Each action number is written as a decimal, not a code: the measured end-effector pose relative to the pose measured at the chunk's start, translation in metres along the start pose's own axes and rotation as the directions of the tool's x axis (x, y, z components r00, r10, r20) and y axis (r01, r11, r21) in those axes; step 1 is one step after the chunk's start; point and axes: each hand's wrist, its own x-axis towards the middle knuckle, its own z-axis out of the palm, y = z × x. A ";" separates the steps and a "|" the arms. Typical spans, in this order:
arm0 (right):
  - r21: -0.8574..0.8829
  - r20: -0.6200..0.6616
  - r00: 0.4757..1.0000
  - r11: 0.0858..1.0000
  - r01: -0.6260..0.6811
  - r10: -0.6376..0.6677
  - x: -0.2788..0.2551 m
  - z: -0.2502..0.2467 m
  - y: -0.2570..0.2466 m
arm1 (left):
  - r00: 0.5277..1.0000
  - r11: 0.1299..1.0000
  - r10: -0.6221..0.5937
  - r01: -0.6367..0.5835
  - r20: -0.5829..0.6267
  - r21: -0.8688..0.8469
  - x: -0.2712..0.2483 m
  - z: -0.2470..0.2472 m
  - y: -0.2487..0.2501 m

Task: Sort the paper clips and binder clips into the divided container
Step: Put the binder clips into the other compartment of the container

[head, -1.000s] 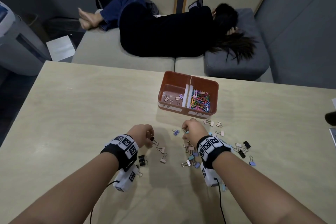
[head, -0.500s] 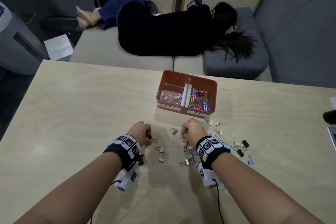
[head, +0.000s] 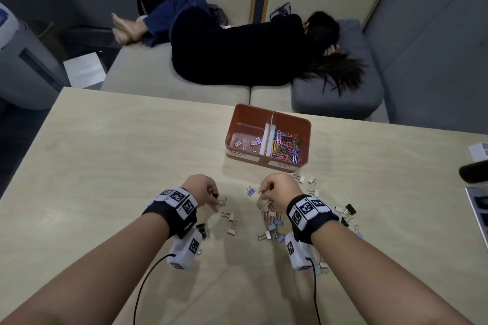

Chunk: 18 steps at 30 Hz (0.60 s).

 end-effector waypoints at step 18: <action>0.141 -0.425 0.880 0.945 0.296 -0.213 0.004 -0.075 -0.070 | 0.871 0.949 0.203 -0.288 -0.448 -0.130 -0.009 -0.082 0.072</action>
